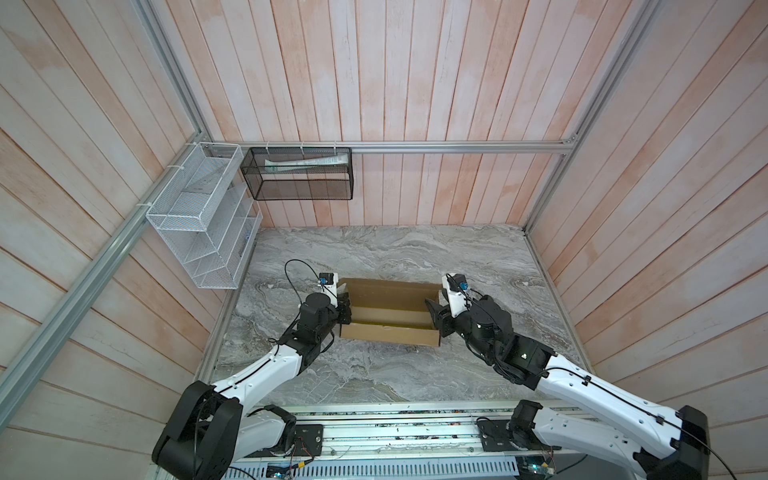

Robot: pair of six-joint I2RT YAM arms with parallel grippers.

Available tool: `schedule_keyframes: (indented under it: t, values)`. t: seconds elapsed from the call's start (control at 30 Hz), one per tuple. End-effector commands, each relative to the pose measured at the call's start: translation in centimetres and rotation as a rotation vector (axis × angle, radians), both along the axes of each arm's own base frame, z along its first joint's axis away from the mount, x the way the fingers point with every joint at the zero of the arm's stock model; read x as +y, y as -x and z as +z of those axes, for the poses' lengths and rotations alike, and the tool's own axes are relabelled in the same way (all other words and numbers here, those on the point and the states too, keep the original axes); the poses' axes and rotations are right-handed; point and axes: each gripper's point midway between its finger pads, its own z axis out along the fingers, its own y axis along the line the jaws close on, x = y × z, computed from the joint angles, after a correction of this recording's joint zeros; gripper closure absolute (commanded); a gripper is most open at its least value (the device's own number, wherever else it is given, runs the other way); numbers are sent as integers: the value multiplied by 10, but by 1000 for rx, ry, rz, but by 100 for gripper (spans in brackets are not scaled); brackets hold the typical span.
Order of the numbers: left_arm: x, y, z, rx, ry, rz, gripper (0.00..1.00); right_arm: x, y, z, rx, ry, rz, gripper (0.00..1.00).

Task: Fold the paper box
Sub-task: 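Release the side wall with the right gripper and reach over to the upright lid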

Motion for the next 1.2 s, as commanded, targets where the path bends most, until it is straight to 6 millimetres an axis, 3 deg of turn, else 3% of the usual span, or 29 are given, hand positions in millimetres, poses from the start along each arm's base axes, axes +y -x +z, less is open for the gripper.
schedule_keyframes:
  t: [0.0,0.3,0.57,0.93,1.17]
  values:
    - [6,7,-16,42,-32,15,100,15,2,9,-13,145,78,43]
    - [7,9,-15,36,-35,15,100,62,-13,26,-35,398,270,33]
    - [8,12,-16,32,-34,14,100,94,-26,8,-15,517,415,33]
    - [10,13,-15,22,-46,16,100,112,-50,-10,-16,637,452,34]
    - [10,12,-15,17,-46,16,100,117,-54,-20,19,658,489,36]
